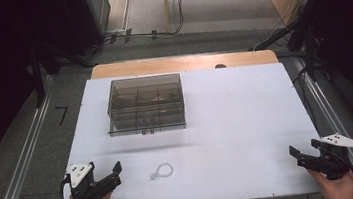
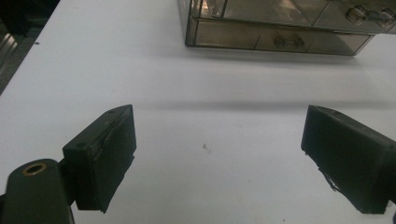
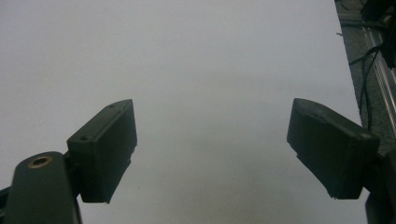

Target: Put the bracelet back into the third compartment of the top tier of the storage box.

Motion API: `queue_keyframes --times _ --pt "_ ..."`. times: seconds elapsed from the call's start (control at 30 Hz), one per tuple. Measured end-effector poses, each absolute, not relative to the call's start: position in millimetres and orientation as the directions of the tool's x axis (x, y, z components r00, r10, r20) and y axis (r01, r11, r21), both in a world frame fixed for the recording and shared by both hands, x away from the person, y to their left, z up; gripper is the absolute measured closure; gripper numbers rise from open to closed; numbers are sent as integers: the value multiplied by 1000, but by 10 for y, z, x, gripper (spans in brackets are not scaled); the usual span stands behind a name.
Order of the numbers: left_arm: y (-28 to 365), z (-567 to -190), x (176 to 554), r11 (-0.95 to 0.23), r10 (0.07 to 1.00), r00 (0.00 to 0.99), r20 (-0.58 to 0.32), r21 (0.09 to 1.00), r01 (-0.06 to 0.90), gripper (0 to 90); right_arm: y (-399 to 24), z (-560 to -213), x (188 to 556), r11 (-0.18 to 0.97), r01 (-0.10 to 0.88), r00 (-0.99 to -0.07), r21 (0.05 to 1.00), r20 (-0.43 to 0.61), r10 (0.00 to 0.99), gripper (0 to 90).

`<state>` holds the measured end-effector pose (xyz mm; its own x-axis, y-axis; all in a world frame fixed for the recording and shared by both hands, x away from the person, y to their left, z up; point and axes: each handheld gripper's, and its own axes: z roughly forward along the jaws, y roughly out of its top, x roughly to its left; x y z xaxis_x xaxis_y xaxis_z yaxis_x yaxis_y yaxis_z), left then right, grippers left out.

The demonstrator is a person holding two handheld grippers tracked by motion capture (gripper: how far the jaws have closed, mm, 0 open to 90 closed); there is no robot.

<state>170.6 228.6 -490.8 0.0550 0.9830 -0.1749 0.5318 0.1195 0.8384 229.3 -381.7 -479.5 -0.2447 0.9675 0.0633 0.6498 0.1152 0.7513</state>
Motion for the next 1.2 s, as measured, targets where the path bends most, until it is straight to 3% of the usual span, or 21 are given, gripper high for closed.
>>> queue_keyframes --times 1.2 --pt "2132 -4905 1702 44 977 151 -150 837 545 130 -3816 -4806 2302 115 662 -247 741 70 967 144"
